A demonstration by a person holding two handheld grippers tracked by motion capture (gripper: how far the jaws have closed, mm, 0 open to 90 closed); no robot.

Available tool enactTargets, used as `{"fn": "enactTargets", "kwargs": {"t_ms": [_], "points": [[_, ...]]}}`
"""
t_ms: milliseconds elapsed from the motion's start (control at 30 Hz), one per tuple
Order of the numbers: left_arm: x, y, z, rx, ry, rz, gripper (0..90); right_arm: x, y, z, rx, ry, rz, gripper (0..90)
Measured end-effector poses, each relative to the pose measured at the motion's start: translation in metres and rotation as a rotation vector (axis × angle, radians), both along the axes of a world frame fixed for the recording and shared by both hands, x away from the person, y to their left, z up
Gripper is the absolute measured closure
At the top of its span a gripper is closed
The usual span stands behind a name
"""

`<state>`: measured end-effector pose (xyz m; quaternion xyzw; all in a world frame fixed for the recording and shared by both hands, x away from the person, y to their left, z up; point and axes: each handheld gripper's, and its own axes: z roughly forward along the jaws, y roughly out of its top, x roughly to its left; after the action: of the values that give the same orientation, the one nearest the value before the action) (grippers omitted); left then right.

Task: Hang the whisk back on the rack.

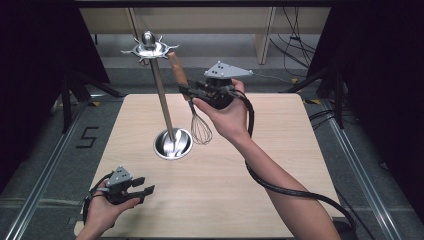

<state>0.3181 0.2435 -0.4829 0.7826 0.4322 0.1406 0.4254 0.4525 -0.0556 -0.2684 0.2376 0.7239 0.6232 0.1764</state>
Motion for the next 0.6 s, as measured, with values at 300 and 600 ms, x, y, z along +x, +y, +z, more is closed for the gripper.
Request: {"fn": "enactTargets", "kwargs": {"t_ms": [300, 600], "points": [[0.0000, 0.0002, -0.0002, -0.001, -0.001, 0.000, 47.4, 0.0006, 0.0019, 0.0012, 0.006, 0.008, 0.005, 71.3], [0.0000, 0.0000, 0.0000, 0.000, 0.001, 0.001, 47.4, 0.0015, 0.0040, 0.0012, 0.009, -0.005, 0.019, 71.3]]}}
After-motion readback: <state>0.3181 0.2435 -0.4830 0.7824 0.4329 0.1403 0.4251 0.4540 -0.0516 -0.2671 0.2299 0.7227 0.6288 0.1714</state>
